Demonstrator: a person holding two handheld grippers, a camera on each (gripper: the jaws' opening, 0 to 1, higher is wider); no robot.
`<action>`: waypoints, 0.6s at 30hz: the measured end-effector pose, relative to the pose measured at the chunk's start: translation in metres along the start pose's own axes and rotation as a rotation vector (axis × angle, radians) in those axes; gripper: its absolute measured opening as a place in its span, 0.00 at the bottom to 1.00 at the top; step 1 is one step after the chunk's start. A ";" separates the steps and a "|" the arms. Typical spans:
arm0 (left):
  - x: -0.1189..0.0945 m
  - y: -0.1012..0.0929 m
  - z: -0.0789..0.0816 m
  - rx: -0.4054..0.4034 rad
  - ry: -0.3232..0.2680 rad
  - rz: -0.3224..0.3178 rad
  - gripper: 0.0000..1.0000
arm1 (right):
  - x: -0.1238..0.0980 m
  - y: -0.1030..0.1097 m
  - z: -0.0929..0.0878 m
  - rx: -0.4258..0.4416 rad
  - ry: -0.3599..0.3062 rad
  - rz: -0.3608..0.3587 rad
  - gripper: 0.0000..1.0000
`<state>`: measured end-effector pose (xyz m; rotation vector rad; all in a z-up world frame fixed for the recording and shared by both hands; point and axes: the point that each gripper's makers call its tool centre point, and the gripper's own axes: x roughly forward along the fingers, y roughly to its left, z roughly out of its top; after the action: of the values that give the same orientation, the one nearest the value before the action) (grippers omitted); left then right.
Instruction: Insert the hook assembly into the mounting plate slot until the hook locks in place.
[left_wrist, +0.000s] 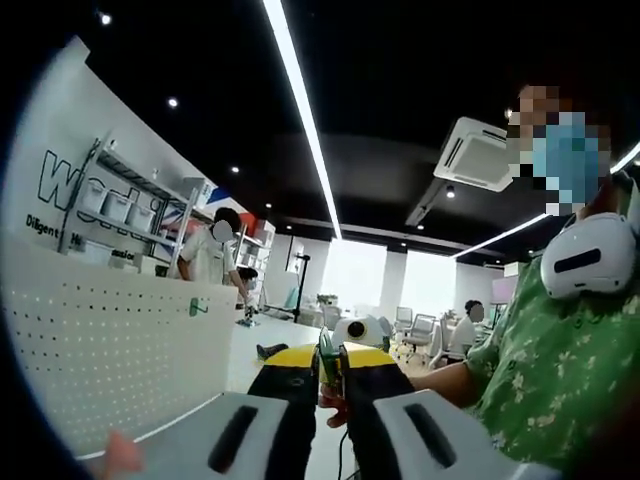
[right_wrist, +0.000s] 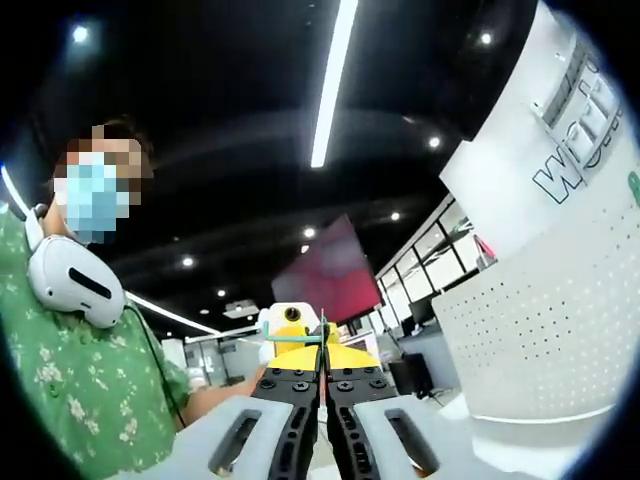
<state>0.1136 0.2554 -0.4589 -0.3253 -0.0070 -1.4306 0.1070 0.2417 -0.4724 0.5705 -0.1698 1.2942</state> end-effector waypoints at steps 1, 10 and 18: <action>0.000 0.000 0.000 0.000 0.001 0.000 0.08 | 0.000 0.000 -0.001 0.000 0.002 0.004 0.00; 0.000 0.008 -0.009 -0.012 0.023 0.022 0.05 | -0.004 -0.007 -0.010 0.024 0.006 -0.006 0.00; -0.002 0.014 -0.016 -0.014 0.041 0.037 0.03 | -0.005 -0.012 -0.017 0.046 0.016 -0.017 0.00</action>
<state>0.1235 0.2551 -0.4772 -0.3064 0.0425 -1.4014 0.1140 0.2436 -0.4926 0.5995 -0.1215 1.2884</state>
